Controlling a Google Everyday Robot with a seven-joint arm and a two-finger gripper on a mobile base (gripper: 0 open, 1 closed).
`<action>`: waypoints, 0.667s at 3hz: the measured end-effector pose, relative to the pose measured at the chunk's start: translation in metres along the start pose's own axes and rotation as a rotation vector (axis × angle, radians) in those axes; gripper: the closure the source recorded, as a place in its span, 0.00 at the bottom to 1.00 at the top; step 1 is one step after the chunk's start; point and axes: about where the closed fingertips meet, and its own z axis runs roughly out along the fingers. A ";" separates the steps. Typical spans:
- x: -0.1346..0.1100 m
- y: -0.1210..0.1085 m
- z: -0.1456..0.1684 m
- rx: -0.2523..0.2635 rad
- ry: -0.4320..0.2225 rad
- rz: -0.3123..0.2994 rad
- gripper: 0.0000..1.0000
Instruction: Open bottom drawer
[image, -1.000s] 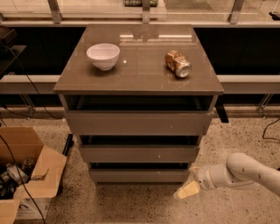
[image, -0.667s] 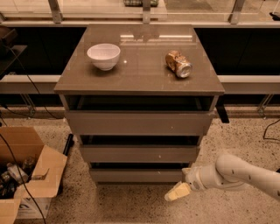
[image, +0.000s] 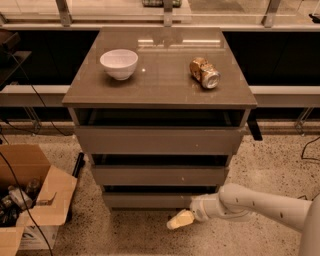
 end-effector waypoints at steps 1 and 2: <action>-0.002 -0.010 0.037 0.002 -0.037 0.020 0.00; -0.002 -0.025 0.066 0.009 -0.081 0.044 0.00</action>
Offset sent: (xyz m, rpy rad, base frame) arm 0.0571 0.0375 -0.0869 0.0951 -0.0432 -0.1179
